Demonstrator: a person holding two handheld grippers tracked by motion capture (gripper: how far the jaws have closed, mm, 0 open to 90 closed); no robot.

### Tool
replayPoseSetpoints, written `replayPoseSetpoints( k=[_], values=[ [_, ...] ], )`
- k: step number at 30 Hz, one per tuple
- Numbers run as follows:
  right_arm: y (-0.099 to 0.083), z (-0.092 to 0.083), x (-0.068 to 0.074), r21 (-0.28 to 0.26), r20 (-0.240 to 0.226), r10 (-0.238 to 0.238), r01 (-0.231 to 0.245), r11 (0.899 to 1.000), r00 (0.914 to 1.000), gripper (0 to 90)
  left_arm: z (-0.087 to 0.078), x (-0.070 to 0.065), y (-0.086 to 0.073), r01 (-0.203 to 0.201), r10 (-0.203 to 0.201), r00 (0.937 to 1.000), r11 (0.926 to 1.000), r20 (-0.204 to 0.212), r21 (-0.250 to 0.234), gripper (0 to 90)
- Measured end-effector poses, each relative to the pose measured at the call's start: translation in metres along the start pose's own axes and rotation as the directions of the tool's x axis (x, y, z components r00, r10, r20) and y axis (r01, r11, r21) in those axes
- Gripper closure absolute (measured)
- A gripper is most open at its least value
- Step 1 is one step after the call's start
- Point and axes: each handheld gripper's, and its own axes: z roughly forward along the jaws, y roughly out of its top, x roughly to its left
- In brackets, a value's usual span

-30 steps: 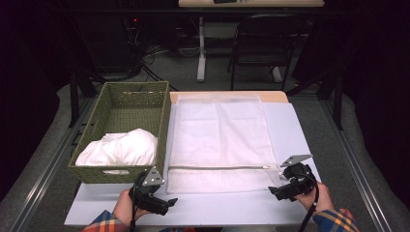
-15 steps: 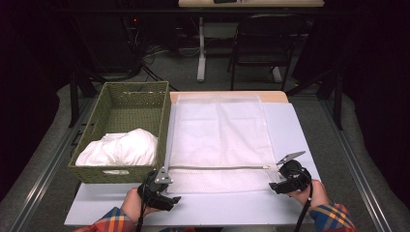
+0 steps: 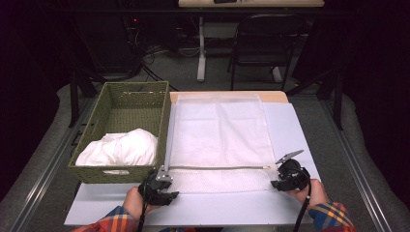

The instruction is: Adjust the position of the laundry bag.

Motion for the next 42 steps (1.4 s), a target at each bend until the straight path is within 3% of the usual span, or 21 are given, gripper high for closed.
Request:
replayPoseSetpoints(
  k=[10,15,27,38,42],
  values=[
    [0.001,0.000,0.003,0.004,-0.016,0.003,-0.003,1.000,0.9999,79.6,0.001,0.003,0.002,0.010,-0.010,0.9999,0.9999,-0.009,-0.012,73.9],
    [0.001,-0.001,0.005,0.007,-0.018,0.007,-0.007,1.000,0.9998,86.1,0.001,0.005,0.002,0.021,-0.021,0.9997,0.9997,-0.012,-0.014,84.2],
    [-0.001,-0.008,0.009,0.011,-0.015,-0.011,0.011,1.000,0.9998,87.3,-0.001,0.005,0.003,0.024,-0.024,0.9996,0.9997,0.013,-0.011,87.1],
    [-0.009,-0.017,0.016,0.022,-0.033,-0.023,0.024,0.999,0.9992,87.4,-0.008,0.010,-0.004,0.054,-0.054,0.9948,0.9985,0.086,-0.001,87.1],
    [-0.010,-0.019,0.017,0.026,-0.039,-0.015,0.016,1.000,0.9991,87.4,-0.009,0.009,-0.005,0.048,-0.048,0.9936,0.9989,0.102,0.003,87.1]
  ],
)
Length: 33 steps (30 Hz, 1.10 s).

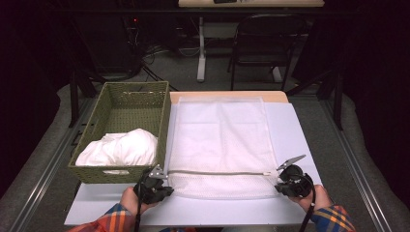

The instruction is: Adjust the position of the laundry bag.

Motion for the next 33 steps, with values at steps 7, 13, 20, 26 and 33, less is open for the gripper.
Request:
replayPoseSetpoints(
  k=[7,13,20,26,33],
  values=[
    [-0.002,-0.002,0.005,0.016,-0.007,-0.008,0.008,1.000,0.9999,87.5,-0.003,-0.005,-0.004,-0.018,0.017,0.9997,0.9996,0.014,0.023,87.2],
    [-0.004,-0.003,0.010,0.024,-0.019,-0.006,0.007,1.000,0.9998,87.4,-0.004,-0.007,-0.008,-0.015,0.014,0.9996,0.9989,0.025,0.043,87.2],
    [-0.006,-0.004,0.014,0.034,-0.020,-0.025,0.026,0.999,0.9995,87.4,-0.008,-0.008,-0.010,-0.013,0.011,0.9990,0.9989,0.043,0.046,87.2],
    [-0.007,-0.003,0.015,0.049,-0.029,-0.050,0.052,0.997,0.9983,87.5,-0.007,-0.008,-0.011,-0.025,0.022,0.9983,0.9977,0.054,0.062,87.2],
    [-0.008,-0.003,0.017,0.053,-0.036,-0.061,0.063,0.997,0.9975,87.4,-0.009,-0.011,-0.014,-0.030,0.025,0.9977,0.9966,0.063,0.077,87.3]
  ],
)
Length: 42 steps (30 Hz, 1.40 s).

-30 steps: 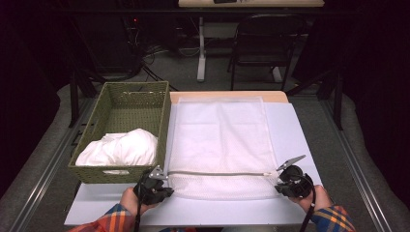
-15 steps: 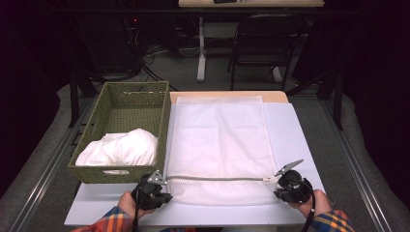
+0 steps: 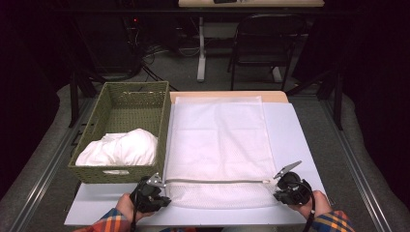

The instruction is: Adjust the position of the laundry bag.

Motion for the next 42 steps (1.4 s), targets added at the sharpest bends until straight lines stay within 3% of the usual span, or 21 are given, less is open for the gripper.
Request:
replayPoseSetpoints(
  k=[3,5,17,18,19,20,21,22,23,24,25,26,27,32,36,38,42],
  values=[
    [0.000,0.001,0.001,0.007,-0.002,0.015,-0.015,1.000,0.9999,87.4,0.000,0.000,-0.001,0.010,-0.010,1.0000,0.9999,0.001,0.002,87.3],
    [0.000,0.002,0.001,0.009,0.003,-0.010,0.010,1.000,0.9999,87.4,0.000,0.001,-0.002,0.009,-0.009,1.0000,0.9999,0.000,0.006,87.3],
    [0.000,0.003,0.004,0.022,-0.014,-0.023,0.023,0.999,0.9996,87.1,-0.002,0.000,-0.005,0.003,-0.003,0.9999,0.9997,0.010,0.022,86.9],
    [0.000,0.003,0.003,0.022,-0.014,-0.027,0.027,0.999,0.9995,80.9,-0.002,0.000,-0.005,0.000,-0.001,0.9999,0.9997,0.017,0.022,85.7],
    [0.000,0.003,0.002,0.014,-0.008,-0.017,0.017,1.000,0.9998,68.0,-0.002,0.000,-0.004,-0.008,0.008,0.9994,0.9997,0.034,0.023,83.1],
    [0.000,0.001,0.001,0.005,-0.007,0.003,-0.003,1.000,1.0000,63.1,-0.003,-0.001,-0.004,-0.013,0.013,0.9991,0.9998,0.040,0.016,76.0],
    [-0.001,-0.005,-0.002,-0.047,-0.022,0.004,-0.005,0.999,0.9998,46.2,-0.004,-0.002,-0.003,-0.020,0.020,0.9988,0.9997,0.044,0.010,58.9],
    [-0.001,-0.005,-0.002,-0.047,-0.022,0.004,-0.005,0.999,0.9998,46.2,-0.005,-0.003,-0.002,-0.036,0.035,0.9978,0.9994,0.056,0.001,58.9],
    [-0.003,-0.009,-0.005,-0.082,0.000,0.025,-0.025,0.996,0.9997,33.1,-0.007,-0.007,0.000,-0.047,0.047,0.9976,0.9988,0.051,-0.017,46.1],
    [-0.003,-0.009,-0.005,-0.082,0.000,0.025,-0.025,0.996,0.9997,33.1,-0.007,-0.007,0.000,-0.047,0.047,0.9976,0.9988,0.051,-0.017,39.8],
    [-0.004,-0.012,-0.006,-0.098,0.007,0.039,-0.038,0.995,0.9992,23.5,-0.008,-0.009,0.002,-0.061,0.062,0.9970,0.9977,0.046,-0.030,36.4],
    [-0.004,-0.012,-0.006,-0.098,0.007,0.039,-0.038,0.995,0.9992,23.5,-0.008,-0.009,0.002,-0.061,0.062,0.9970,0.9977,0.046,-0.030,33.0],
    [-0.004,-0.014,-0.006,-0.116,0.018,0.038,-0.035,0.993,0.9991,17.0,-0.011,-0.010,0.004,-0.066,0.068,0.9969,0.9968,0.041,-0.045,30.0],
    [-0.004,-0.018,-0.006,-0.148,0.042,0.039,-0.032,0.988,0.9984,12.8,-0.015,-0.011,0.007,-0.068,0.070,0.9971,0.9952,0.029,-0.071,21.2],
    [-0.003,-0.020,-0.007,-0.163,0.055,0.051,-0.042,0.986,0.9972,4.6,-0.016,-0.014,0.013,-0.091,0.093,0.9955,0.9923,0.020,-0.085,17.0],
    [-0.002,-0.021,-0.008,-0.180,0.059,0.053,-0.041,0.983,0.9968,0.3,-0.014,-0.017,0.018,-0.121,0.121,0.9926,0.9886,0.003,-0.090,15.1],
    [0.000,-0.020,-0.011,-0.207,0.073,0.057,-0.041,0.977,0.9957,0.0,-0.011,-0.020,0.026,-0.147,0.145,0.9890,0.9839,-0.026,-0.101,10.9]
  ],
)
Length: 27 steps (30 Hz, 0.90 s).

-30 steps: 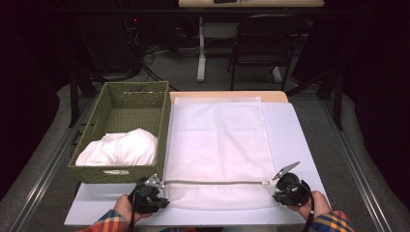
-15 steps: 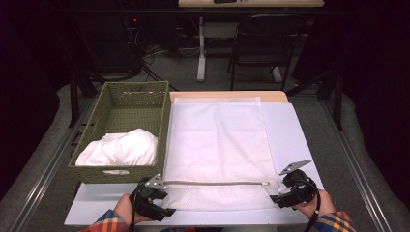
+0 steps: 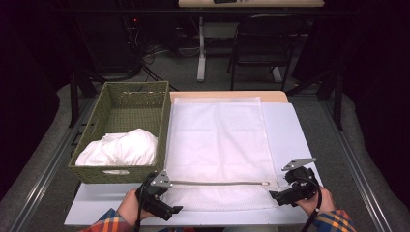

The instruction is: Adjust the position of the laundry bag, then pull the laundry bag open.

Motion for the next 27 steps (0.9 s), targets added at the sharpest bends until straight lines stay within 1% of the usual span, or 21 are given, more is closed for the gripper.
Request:
replayPoseSetpoints(
  k=[1,2,3,4,5,6,8,9,10,11,13,14,15,16,20,21,22,23,24,25,27],
  values=[
    [0.000,0.000,0.000,-0.007,0.005,0.002,-0.002,1.000,1.0000,0.0,0.000,0.000,0.002,-0.016,0.016,0.9999,0.9999,-0.007,0.000,10.6],
    [0.000,0.000,0.000,-0.007,0.005,0.002,-0.002,1.000,1.0000,0.0,0.000,0.000,0.002,-0.016,0.016,0.9999,0.9999,-0.007,0.000,9.6],
    [0.000,0.001,-0.001,-0.011,0.010,-0.004,0.004,1.000,0.9999,0.0,0.001,0.000,0.004,-0.026,0.025,0.9994,0.9997,-0.022,-0.006,9.6],
    [0.000,0.001,-0.002,-0.018,0.012,-0.006,0.006,1.000,0.9999,0.0,0.001,0.000,0.006,-0.032,0.032,0.9993,0.9995,-0.018,-0.008,8.6],
    [0.000,0.002,-0.004,-0.012,0.009,0.009,-0.008,1.000,0.9999,0.0,0.002,0.000,0.009,-0.037,0.036,0.9990,0.9993,-0.025,-0.012,6.7],
    [0.000,0.002,-0.004,-0.012,0.009,0.009,-0.008,1.000,0.9999,0.0,0.003,0.000,0.011,-0.041,0.040,0.9987,0.9990,-0.032,-0.020,6.7],
    [-0.001,0.002,-0.005,-0.014,0.010,0.011,-0.011,1.000,0.9999,0.0,0.005,-0.002,0.015,-0.050,0.049,0.9985,0.9984,-0.023,-0.026,4.9],
    [-0.001,0.002,-0.005,-0.019,0.013,0.009,-0.008,1.000,0.9999,0.0,0.006,-0.003,0.017,-0.057,0.056,0.9978,0.9978,-0.035,-0.032,4.6],
    [0.000,0.002,-0.005,-0.022,0.016,0.011,-0.011,1.000,0.9998,0.0,0.007,-0.004,0.018,-0.065,0.064,0.9976,0.9974,-0.027,-0.030,4.5],
    [0.000,0.002,-0.005,-0.020,0.013,0.009,-0.009,1.000,0.9999,0.0,0.008,-0.005,0.018,-0.067,0.066,0.9974,0.9972,-0.029,-0.034,4.4],
    [0.000,0.002,-0.004,-0.017,0.016,0.012,-0.012,1.000,0.9998,0.0,0.010,-0.006,0.016,-0.067,0.067,0.9977,0.9975,-0.009,-0.020,4.2],
    [-0.001,0.002,-0.004,-0.018,0.012,0.016,-0.015,1.000,0.9998,0.0,0.011,-0.007,0.015,-0.067,0.067,0.9976,0.9977,-0.017,-0.013,4.2],
    [-0.001,0.002,-0.006,-0.021,0.016,0.006,-0.006,1.000,0.9999,0.0,0.011,-0.008,0.013,-0.058,0.057,0.9982,0.9983,-0.019,-0.008,4.2],
    [-0.001,0.002,-0.006,-0.021,0.016,0.006,-0.006,1.000,0.9999,0.0,0.011,-0.008,0.013,-0.058,0.057,0.9982,0.9983,-0.019,-0.008,4.1],
    [0.000,0.004,-0.007,-0.022,0.001,0.020,-0.020,1.000,0.9998,0.0,0.010,-0.009,0.014,-0.054,0.053,0.9980,0.9983,-0.034,-0.024,3.6],
    [0.000,0.005,-0.008,-0.019,0.006,0.031,-0.031,0.999,0.9995,0.0,0.010,-0.009,0.014,-0.055,0.054,0.9976,0.9982,-0.044,-0.023,3.6],
    [0.000,0.006,-0.009,-0.017,0.002,0.036,-0.036,0.999,0.9994,0.0,0.011,-0.008,0.014,-0.050,0.049,0.9979,0.9985,-0.041,-0.022,3.5],
    [0.001,0.007,-0.010,-0.022,0.008,0.053,-0.053,0.998,0.9986,0.0,0.011,-0.008,0.014,-0.047,0.046,0.9983,0.9987,-0.035,-0.021,3.2],
    [0.001,0.007,-0.012,-0.021,0.011,0.070,-0.070,0.997,0.9975,0.0,0.011,-0.007,0.013,-0.044,0.043,0.9985,0.9989,-0.035,-0.019,2.8],
    [0.002,0.008,-0.014,-0.018,0.000,0.084,-0.084,0.996,0.9964,0.0,0.012,-0.007,0.013,-0.041,0.040,0.9984,0.9989,-0.040,-0.021,2.7],
    [0.003,0.012,-0.019,-0.012,0.007,0.106,-0.106,0.994,0.9944,0.0,0.011,-0.007,0.013,-0.042,0.041,0.9984,0.9989,-0.040,-0.021,2.2]
  ],
)
